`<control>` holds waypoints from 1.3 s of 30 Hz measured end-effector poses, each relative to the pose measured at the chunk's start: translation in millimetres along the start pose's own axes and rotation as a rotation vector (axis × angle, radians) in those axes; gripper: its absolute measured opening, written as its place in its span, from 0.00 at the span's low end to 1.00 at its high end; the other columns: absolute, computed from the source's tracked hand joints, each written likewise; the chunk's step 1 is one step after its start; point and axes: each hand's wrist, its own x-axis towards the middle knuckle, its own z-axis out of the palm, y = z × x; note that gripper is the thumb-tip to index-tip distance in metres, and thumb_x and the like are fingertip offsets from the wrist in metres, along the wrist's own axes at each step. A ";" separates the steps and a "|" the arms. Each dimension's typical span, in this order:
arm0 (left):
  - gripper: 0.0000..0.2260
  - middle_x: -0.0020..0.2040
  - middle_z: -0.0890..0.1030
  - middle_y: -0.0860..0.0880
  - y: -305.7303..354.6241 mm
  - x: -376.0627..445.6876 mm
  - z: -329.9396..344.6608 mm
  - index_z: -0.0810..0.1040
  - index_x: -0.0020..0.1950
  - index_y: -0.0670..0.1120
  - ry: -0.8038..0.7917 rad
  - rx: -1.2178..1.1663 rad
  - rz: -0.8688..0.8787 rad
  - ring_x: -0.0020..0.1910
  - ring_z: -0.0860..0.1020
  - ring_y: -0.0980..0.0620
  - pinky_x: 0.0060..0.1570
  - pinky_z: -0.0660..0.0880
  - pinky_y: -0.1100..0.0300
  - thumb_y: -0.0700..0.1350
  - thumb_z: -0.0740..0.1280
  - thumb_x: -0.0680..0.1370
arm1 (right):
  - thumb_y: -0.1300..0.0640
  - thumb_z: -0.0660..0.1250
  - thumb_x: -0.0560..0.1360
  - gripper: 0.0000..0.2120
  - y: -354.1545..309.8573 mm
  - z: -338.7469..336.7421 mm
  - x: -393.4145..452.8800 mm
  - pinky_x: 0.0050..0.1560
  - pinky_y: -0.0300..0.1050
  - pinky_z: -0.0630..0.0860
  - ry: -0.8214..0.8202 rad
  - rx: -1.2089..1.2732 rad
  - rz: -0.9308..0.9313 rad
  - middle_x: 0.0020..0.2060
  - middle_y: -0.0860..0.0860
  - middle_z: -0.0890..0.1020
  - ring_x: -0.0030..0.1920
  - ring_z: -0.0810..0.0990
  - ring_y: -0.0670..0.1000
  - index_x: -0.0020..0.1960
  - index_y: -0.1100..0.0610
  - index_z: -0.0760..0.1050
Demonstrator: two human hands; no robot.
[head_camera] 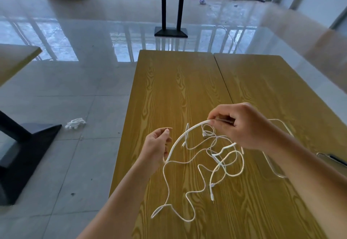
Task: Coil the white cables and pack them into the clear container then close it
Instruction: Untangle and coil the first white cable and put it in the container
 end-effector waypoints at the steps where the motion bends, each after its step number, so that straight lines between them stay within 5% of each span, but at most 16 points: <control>1: 0.08 0.38 0.79 0.47 4.6 -3.8 7.2 0.82 0.54 0.46 -0.034 -0.042 -0.023 0.26 0.73 0.55 0.26 0.73 0.59 0.45 0.63 0.83 | 0.57 0.68 0.78 0.05 1.1 -2.6 0.4 0.31 0.29 0.71 0.030 0.008 -0.005 0.27 0.46 0.79 0.28 0.77 0.42 0.45 0.51 0.81; 11: 0.31 0.50 0.82 0.46 23.7 -38.9 50.2 0.81 0.61 0.49 -0.459 -0.115 -0.153 0.47 0.80 0.48 0.46 0.79 0.48 0.69 0.52 0.76 | 0.56 0.68 0.78 0.05 32.2 -30.1 6.7 0.30 0.33 0.67 0.224 -0.107 -0.029 0.23 0.42 0.73 0.26 0.74 0.41 0.44 0.53 0.81; 18: 0.24 0.60 0.79 0.42 28.7 -54.6 71.8 0.77 0.66 0.49 -0.718 -0.164 -0.136 0.55 0.81 0.40 0.46 0.81 0.44 0.60 0.68 0.74 | 0.58 0.68 0.78 0.04 59.1 -36.7 2.1 0.30 0.41 0.73 0.213 -0.143 -0.069 0.26 0.45 0.78 0.26 0.75 0.44 0.45 0.55 0.81; 23: 0.11 0.54 0.81 0.43 34.8 -59.5 90.7 0.80 0.61 0.49 -0.657 -0.091 -0.063 0.47 0.81 0.45 0.44 0.80 0.48 0.49 0.65 0.81 | 0.57 0.68 0.78 0.04 70.0 -41.6 3.1 0.31 0.46 0.78 0.212 -0.145 -0.066 0.28 0.46 0.79 0.28 0.77 0.45 0.45 0.55 0.81; 29: 0.16 0.48 0.81 0.41 33.3 -54.9 95.5 0.83 0.56 0.47 -0.491 -0.237 -0.050 0.40 0.78 0.46 0.32 0.74 0.57 0.54 0.59 0.80 | 0.52 0.70 0.77 0.04 82.3 -57.7 3.8 0.29 0.36 0.69 0.150 -0.098 -0.017 0.25 0.45 0.76 0.23 0.71 0.42 0.44 0.51 0.80; 34: 0.20 0.56 0.83 0.40 40.6 -49.9 82.3 0.81 0.63 0.45 -0.477 -0.302 -0.020 0.44 0.81 0.45 0.40 0.79 0.51 0.52 0.55 0.83 | 0.53 0.72 0.76 0.02 95.5 -74.7 0.3 0.29 0.33 0.69 0.026 -0.062 -0.002 0.29 0.53 0.80 0.25 0.69 0.43 0.48 0.48 0.83; 39: 0.20 0.61 0.82 0.39 48.4 -45.3 90.8 0.78 0.66 0.46 -0.351 -0.495 0.007 0.53 0.83 0.42 0.48 0.80 0.46 0.52 0.52 0.85 | 0.55 0.69 0.78 0.06 95.9 -73.3 -5.9 0.30 0.31 0.71 0.053 -0.085 0.019 0.29 0.45 0.80 0.26 0.75 0.40 0.53 0.50 0.84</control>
